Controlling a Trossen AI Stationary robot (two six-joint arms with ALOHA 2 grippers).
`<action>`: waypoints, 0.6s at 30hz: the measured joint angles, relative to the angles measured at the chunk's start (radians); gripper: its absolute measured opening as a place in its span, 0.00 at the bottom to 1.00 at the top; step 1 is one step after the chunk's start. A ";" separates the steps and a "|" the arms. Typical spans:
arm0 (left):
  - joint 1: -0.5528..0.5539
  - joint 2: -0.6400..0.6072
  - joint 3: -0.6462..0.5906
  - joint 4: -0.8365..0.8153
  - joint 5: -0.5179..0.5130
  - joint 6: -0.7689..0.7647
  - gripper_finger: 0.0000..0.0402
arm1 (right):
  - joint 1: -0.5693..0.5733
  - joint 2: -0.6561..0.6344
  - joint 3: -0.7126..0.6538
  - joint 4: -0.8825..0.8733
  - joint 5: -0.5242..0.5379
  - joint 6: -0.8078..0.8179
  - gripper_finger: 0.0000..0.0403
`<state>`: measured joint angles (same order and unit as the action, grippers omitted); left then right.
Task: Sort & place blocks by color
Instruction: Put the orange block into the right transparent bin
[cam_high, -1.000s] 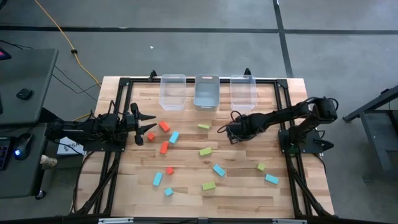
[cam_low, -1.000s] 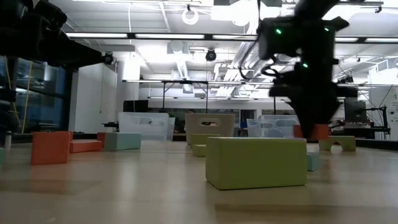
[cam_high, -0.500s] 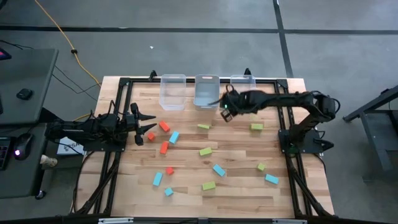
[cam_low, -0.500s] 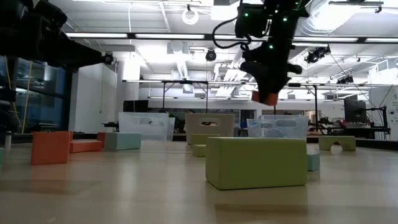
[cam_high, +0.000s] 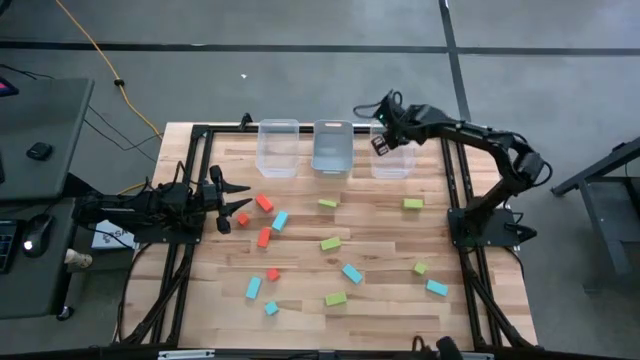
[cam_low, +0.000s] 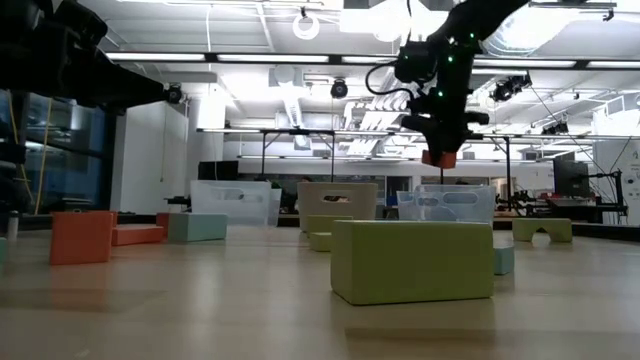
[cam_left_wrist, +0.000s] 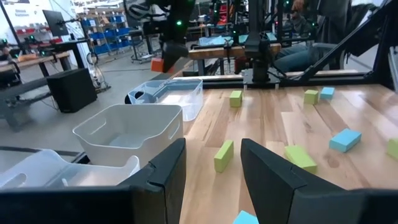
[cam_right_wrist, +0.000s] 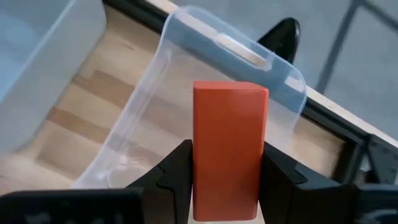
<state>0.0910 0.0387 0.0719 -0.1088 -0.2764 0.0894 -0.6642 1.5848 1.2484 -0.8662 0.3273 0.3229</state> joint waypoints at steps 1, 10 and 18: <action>0.000 0.000 0.000 0.000 0.000 -0.006 0.33 | -0.018 0.002 0.000 0.015 -0.025 -0.012 0.29; 0.000 0.000 0.000 0.000 0.000 -0.008 0.33 | -0.084 0.072 0.000 0.033 -0.129 -0.048 0.29; 0.000 0.000 0.000 0.001 -0.042 -0.010 0.33 | -0.082 0.171 0.000 0.033 -0.185 -0.082 0.29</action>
<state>0.0911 0.0387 0.0721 -0.1081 -0.3188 0.0797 -0.7460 1.7555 1.2480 -0.8336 0.1423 0.2406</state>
